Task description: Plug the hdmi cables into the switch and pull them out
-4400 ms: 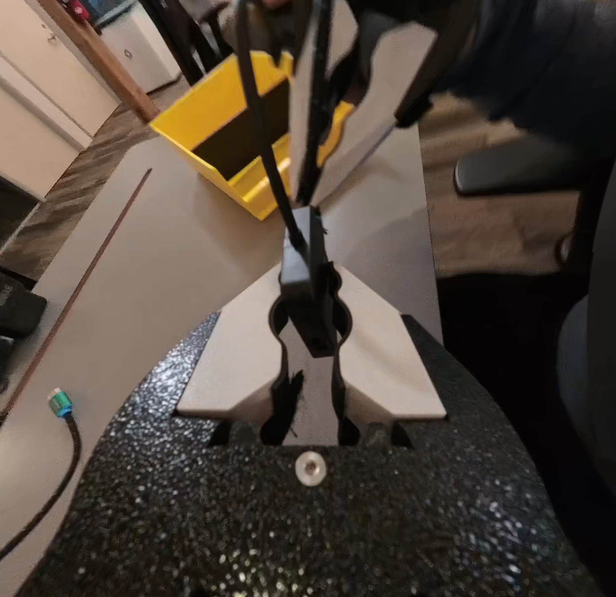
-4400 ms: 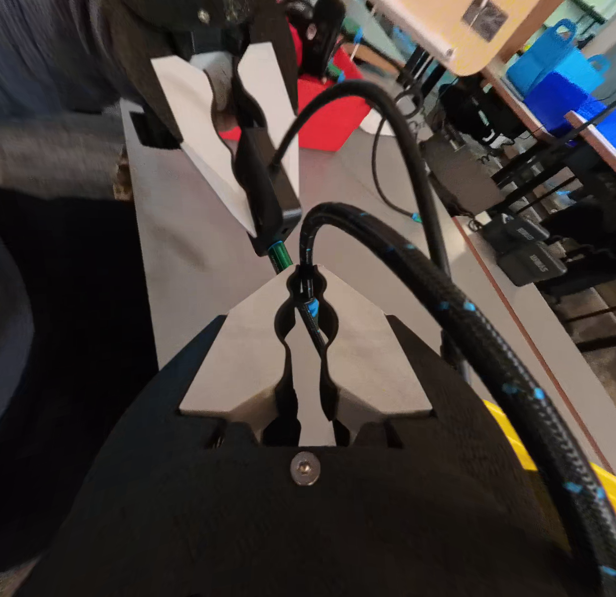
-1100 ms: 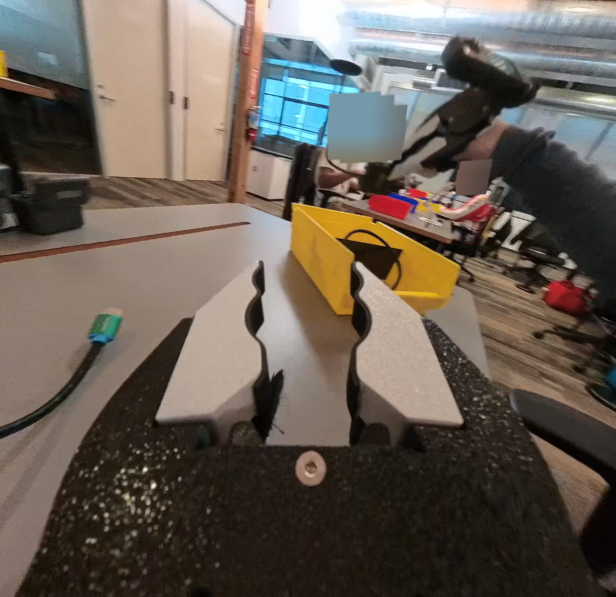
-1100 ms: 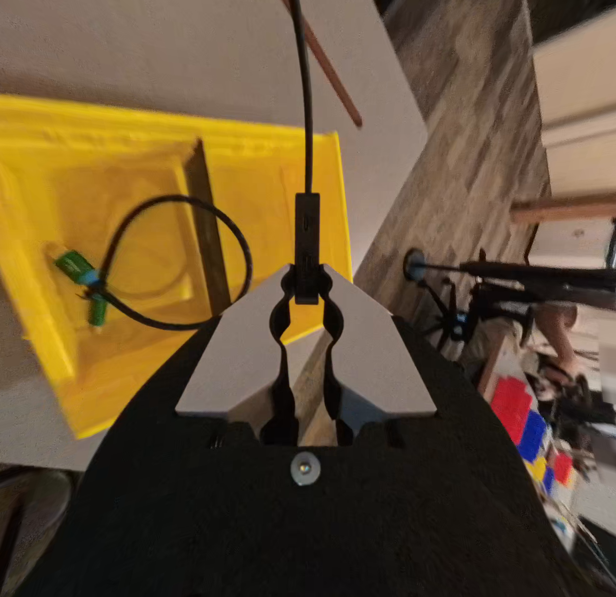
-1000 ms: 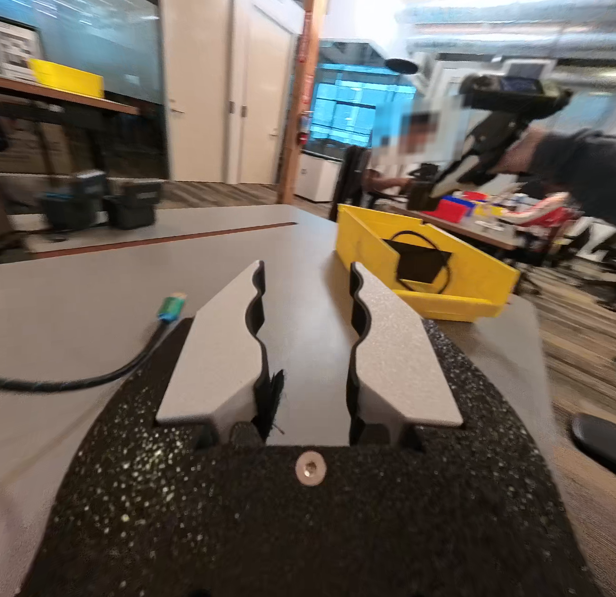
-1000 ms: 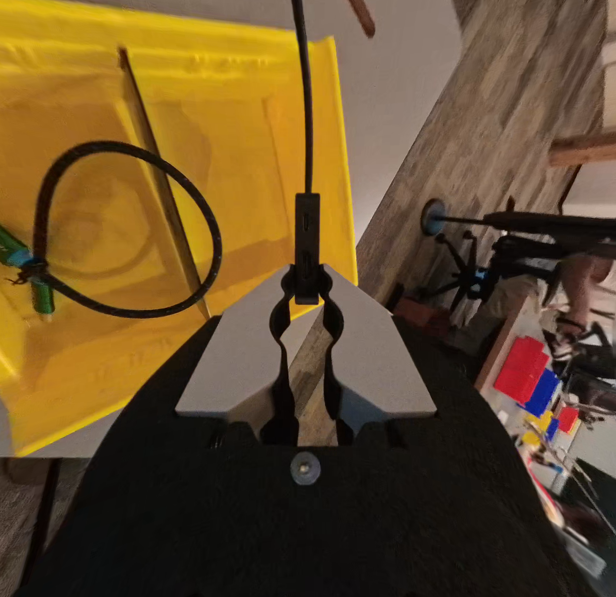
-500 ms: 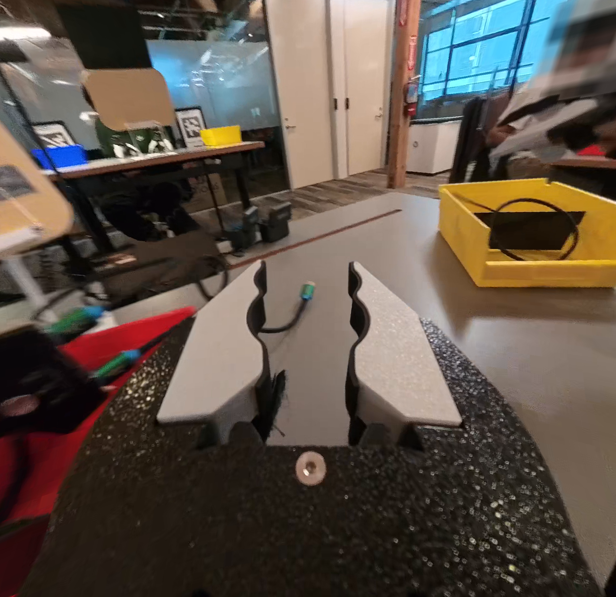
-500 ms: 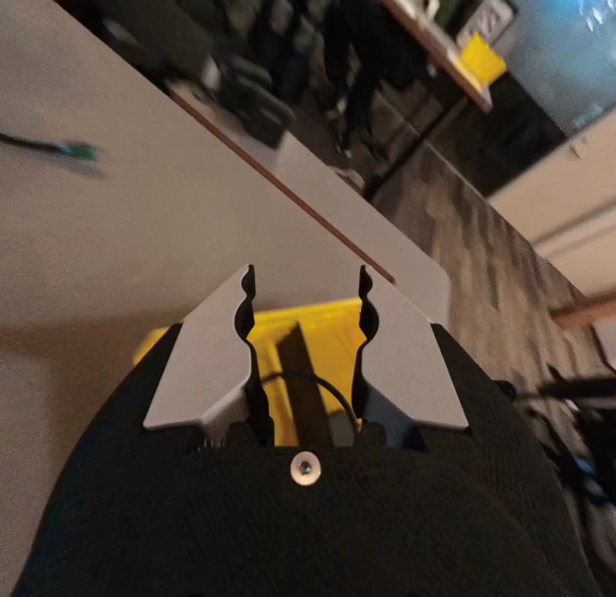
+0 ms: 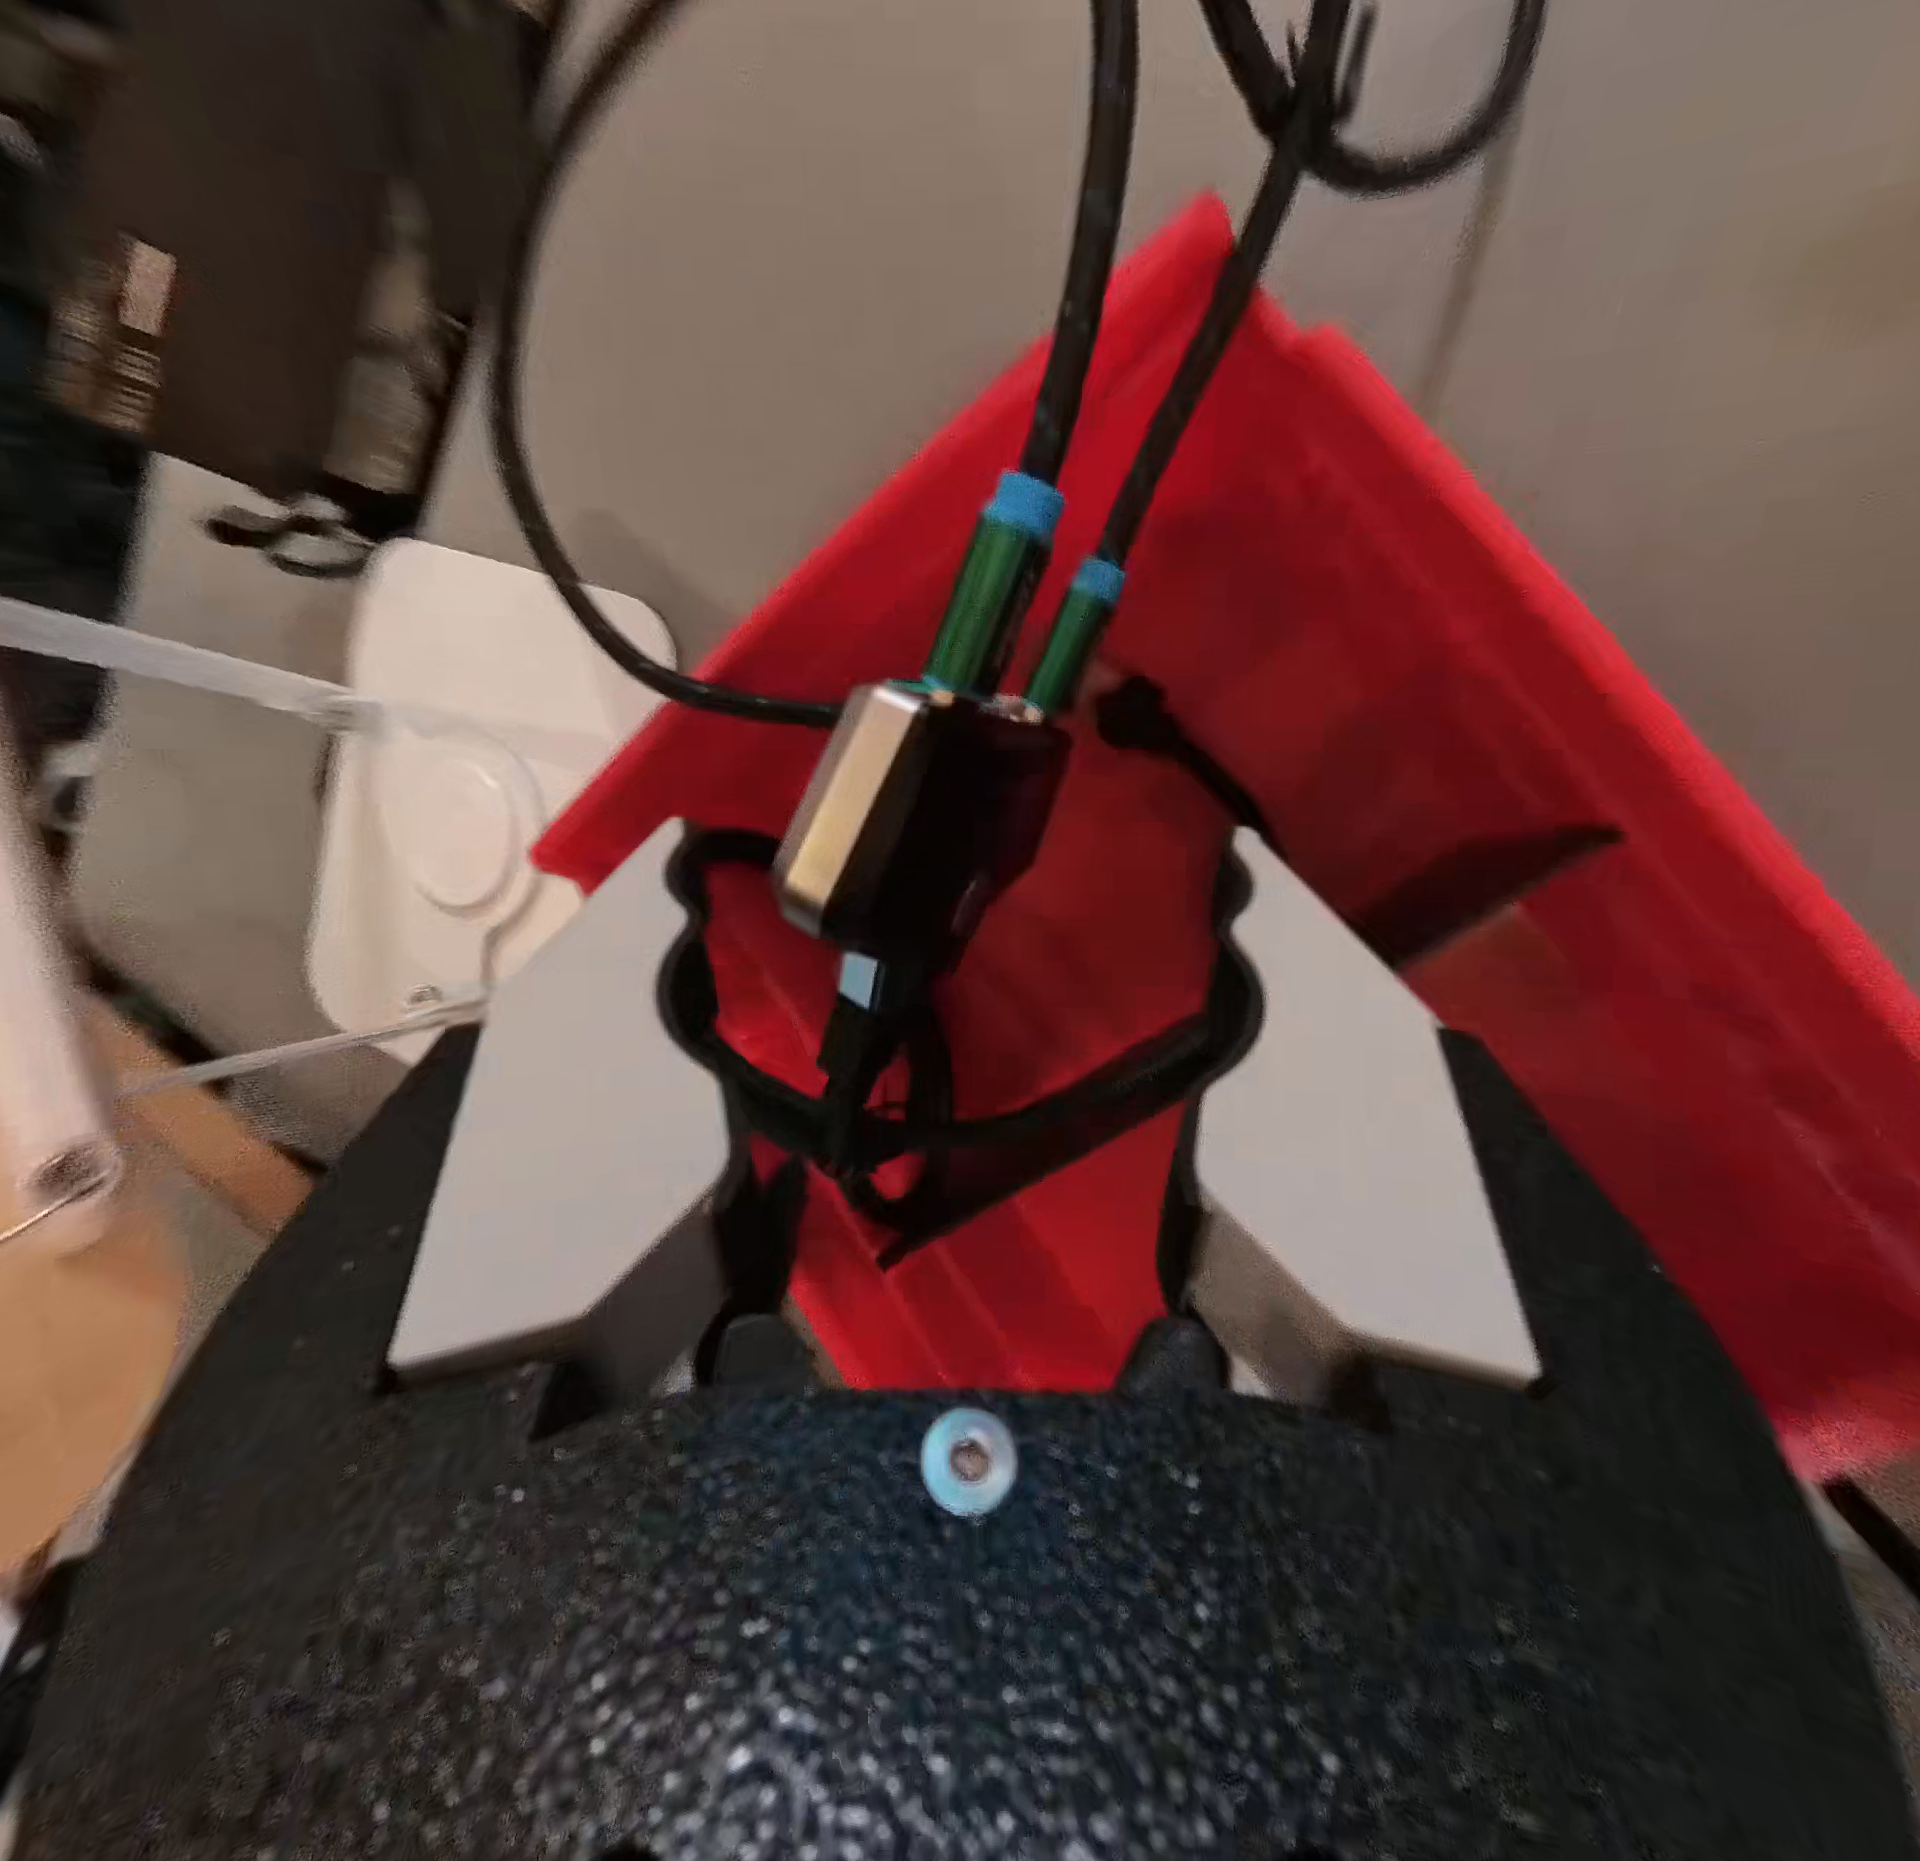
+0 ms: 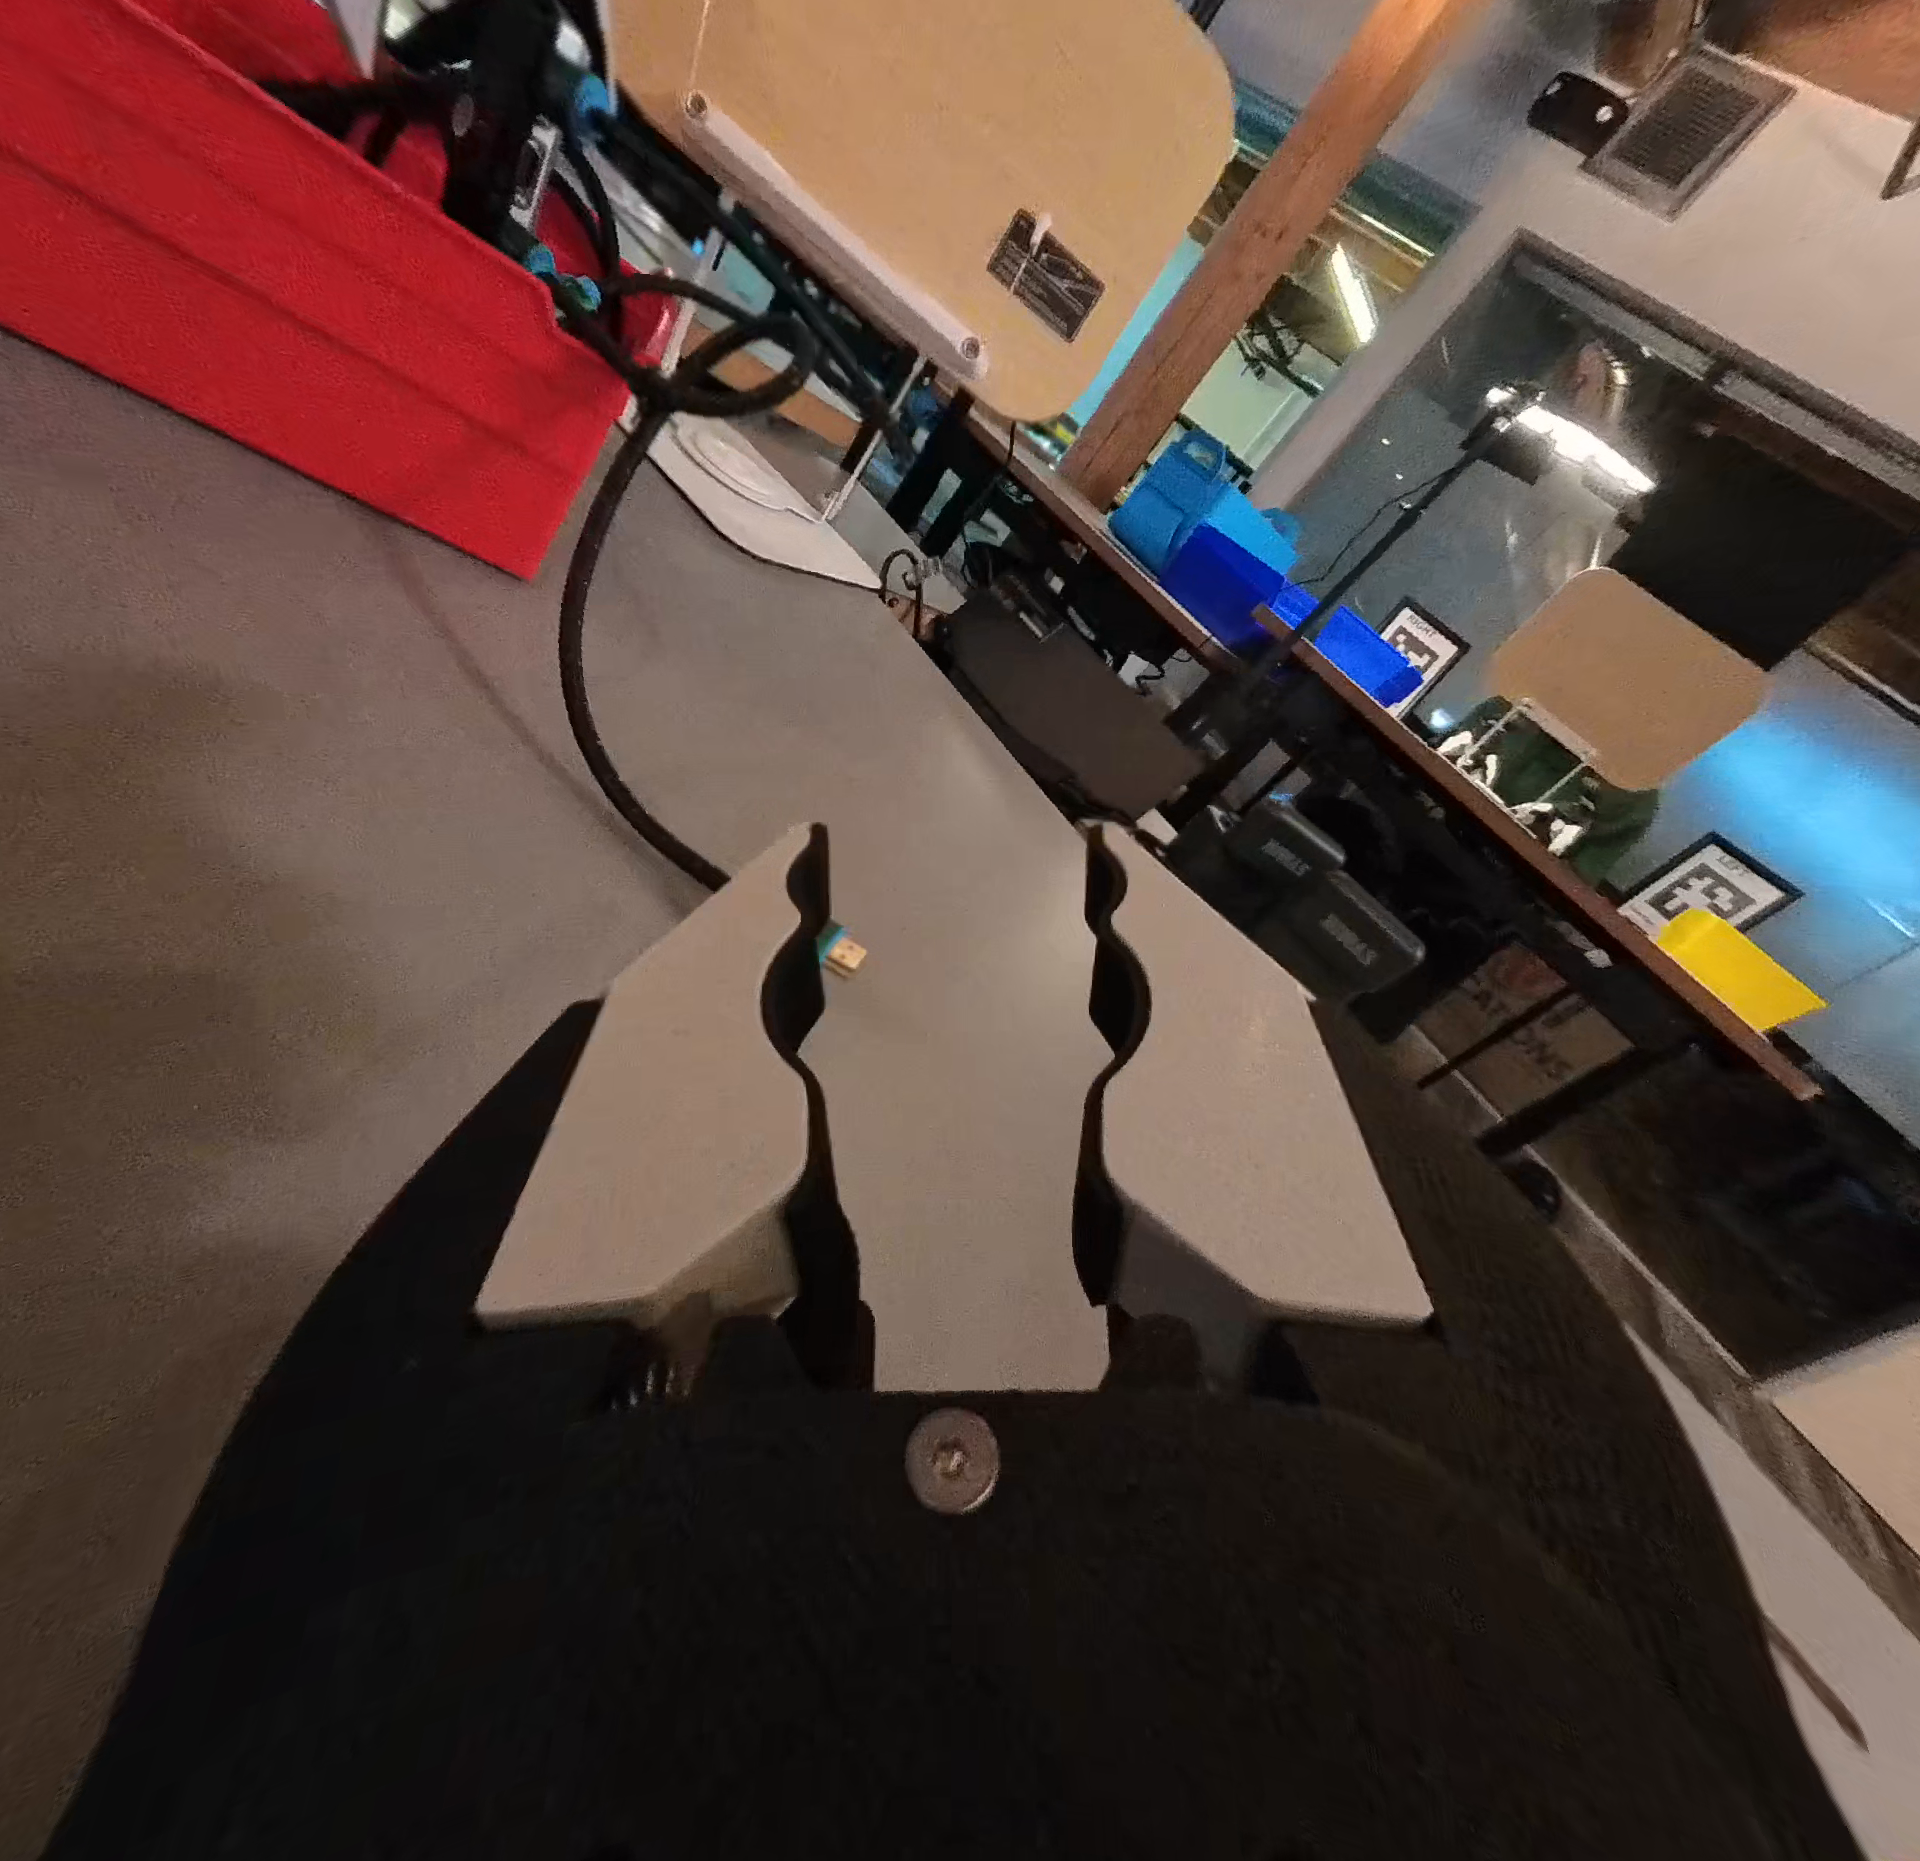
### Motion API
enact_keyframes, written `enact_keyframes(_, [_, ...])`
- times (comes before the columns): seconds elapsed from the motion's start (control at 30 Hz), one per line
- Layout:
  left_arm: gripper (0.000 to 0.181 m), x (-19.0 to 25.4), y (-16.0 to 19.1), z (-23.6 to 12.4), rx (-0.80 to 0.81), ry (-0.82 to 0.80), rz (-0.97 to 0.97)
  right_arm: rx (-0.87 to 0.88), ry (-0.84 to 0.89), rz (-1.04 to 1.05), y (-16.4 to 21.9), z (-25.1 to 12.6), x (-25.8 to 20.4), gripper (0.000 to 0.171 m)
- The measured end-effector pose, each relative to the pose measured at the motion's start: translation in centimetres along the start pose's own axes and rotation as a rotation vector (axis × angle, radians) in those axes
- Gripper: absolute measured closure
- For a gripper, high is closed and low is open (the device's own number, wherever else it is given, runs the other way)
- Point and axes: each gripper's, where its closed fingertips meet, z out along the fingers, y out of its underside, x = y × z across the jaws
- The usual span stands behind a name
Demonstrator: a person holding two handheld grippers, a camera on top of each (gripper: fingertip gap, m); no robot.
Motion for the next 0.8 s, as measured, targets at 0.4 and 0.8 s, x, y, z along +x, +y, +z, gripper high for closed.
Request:
enact_keyframes(0.4, [0.158, 0.1, 1.5, 1.1, -0.150, 0.181, 0.045, 0.020, 0.021, 0.240, 1.4, -0.5, 2.0, 0.127])
enact_keyframes(0.8, [0.163, -3.7, -9.4, -12.4, -0.060, -0.113, 0.199, 0.063, 0.087, 0.312, 1.0, -1.2, 3.6, 0.131])
